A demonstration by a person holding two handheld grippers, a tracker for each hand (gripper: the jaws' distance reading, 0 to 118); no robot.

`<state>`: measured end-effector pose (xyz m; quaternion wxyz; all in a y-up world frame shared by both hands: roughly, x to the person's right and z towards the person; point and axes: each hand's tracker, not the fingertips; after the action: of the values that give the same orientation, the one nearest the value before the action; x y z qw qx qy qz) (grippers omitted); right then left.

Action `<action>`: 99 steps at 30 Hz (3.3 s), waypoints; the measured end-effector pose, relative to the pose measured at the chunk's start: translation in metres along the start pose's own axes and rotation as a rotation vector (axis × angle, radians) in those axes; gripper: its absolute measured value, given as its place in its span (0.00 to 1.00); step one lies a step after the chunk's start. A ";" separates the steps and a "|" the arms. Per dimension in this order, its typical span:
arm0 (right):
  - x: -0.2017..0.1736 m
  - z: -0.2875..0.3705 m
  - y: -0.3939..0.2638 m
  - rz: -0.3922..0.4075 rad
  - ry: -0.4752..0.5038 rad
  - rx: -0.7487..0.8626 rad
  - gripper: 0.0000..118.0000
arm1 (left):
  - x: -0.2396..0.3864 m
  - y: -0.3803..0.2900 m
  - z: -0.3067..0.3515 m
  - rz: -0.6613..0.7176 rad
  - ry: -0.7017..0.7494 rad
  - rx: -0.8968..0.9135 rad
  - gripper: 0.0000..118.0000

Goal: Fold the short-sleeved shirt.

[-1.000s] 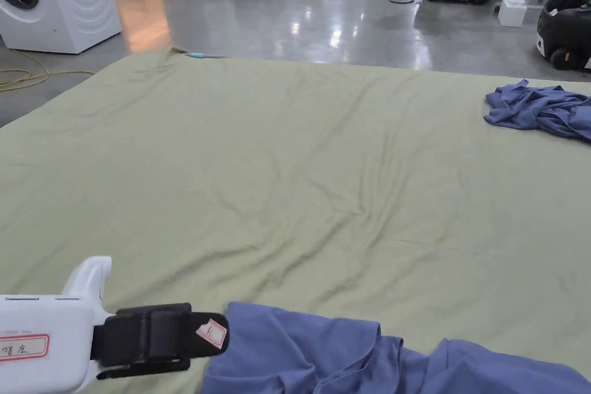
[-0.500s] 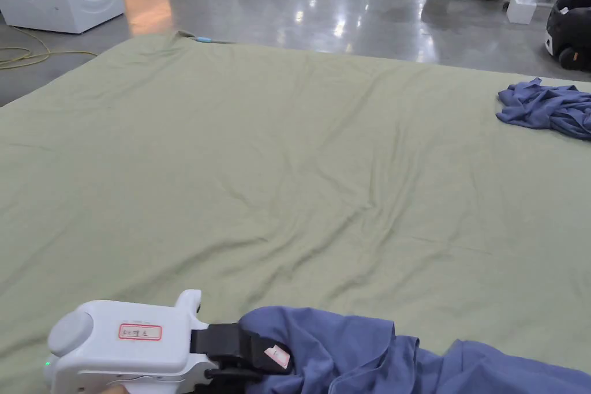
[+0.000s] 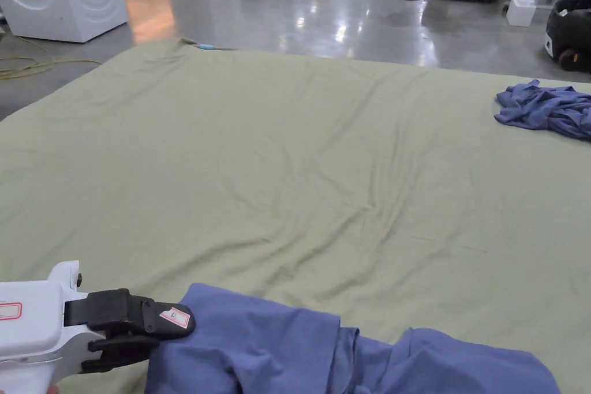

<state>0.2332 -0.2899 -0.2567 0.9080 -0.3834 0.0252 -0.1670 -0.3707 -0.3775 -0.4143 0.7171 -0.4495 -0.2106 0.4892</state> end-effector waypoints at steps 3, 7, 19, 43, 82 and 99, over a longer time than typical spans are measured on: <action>0.004 0.002 -0.001 0.005 -0.006 0.005 0.02 | 0.007 -0.005 0.002 -0.004 -0.037 -0.005 0.08; 0.010 0.005 -0.001 0.001 -0.024 0.010 0.02 | 0.008 0.000 0.015 0.001 0.014 0.030 0.07; -0.030 0.004 0.005 -0.009 -0.030 0.022 0.02 | 0.105 -0.025 0.002 -0.264 0.148 0.038 0.07; 0.013 -0.002 -0.007 -0.148 -0.015 0.031 0.02 | 0.171 -0.110 -0.203 -0.314 -0.259 -0.415 0.73; -0.067 -0.208 0.027 -0.091 0.375 -0.422 0.02 | 0.053 -0.059 -0.107 -0.223 0.000 -0.166 0.15; -0.069 -0.203 0.024 -0.101 0.405 -0.386 0.02 | 0.047 -0.076 -0.208 -0.284 -0.021 -0.337 0.30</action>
<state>0.1401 -0.3913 -0.4225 0.7853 -0.5088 0.2183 -0.2772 -0.1571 -0.4357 -0.4622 0.6914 -0.5237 -0.3579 0.3458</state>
